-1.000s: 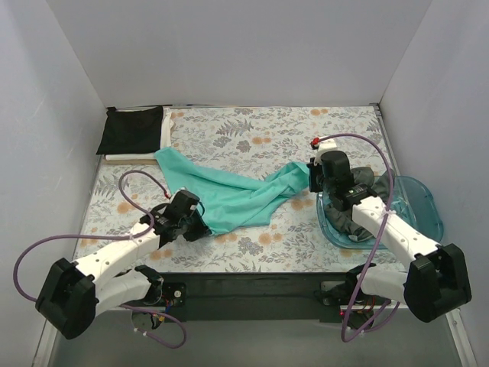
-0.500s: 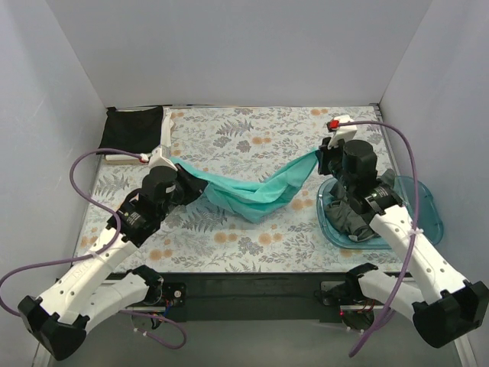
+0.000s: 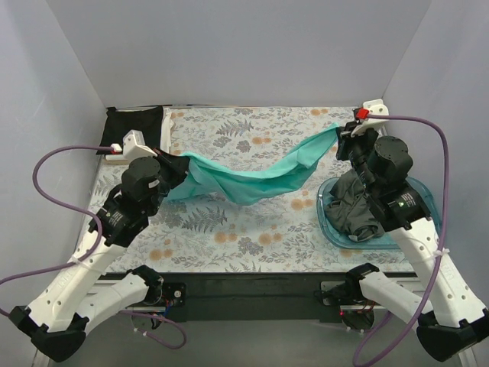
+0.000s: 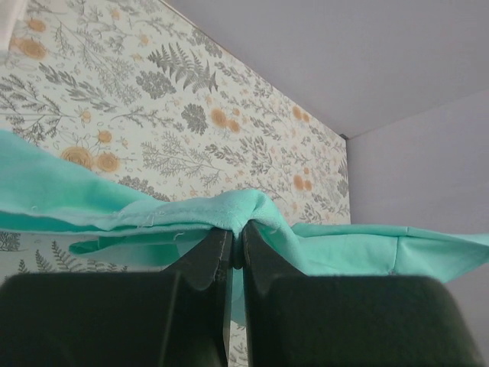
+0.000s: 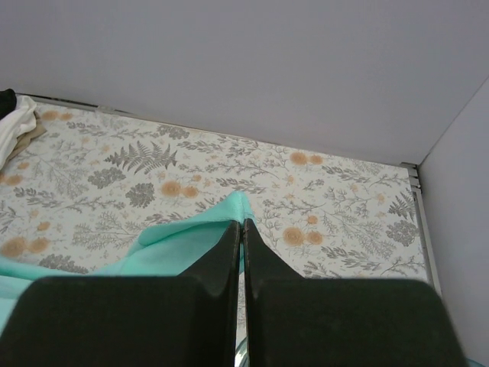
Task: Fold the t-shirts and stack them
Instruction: Flatten the tshirt out
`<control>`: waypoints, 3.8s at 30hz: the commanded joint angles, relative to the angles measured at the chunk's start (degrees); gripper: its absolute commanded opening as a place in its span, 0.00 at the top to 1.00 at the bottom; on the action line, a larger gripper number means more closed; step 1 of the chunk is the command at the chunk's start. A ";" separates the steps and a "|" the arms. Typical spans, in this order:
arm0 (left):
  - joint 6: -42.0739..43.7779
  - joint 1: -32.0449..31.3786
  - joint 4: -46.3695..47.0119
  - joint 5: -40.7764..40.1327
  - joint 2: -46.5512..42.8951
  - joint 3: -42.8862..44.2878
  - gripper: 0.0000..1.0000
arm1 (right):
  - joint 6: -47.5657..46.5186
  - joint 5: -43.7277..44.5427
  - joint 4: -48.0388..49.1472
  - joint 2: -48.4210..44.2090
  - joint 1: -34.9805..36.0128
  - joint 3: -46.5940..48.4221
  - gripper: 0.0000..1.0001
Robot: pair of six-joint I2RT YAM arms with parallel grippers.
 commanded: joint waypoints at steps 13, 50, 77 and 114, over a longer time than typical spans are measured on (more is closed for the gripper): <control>-3.85 -0.04 -0.61 -0.20 14.77 -6.26 1.00 | 3.75 5.62 -0.33 1.55 -0.29 -9.50 0.99; -9.23 0.05 -8.09 6.75 11.71 -16.37 0.21 | 5.95 7.91 -0.16 8.76 -0.56 -16.90 0.99; -11.86 0.04 5.89 10.55 19.62 -18.48 0.38 | 5.87 7.92 -0.16 9.38 -0.56 -17.25 0.99; -15.38 0.05 8.88 3.94 18.57 -13.91 0.56 | 5.87 7.39 -0.16 9.29 -0.56 -17.69 0.99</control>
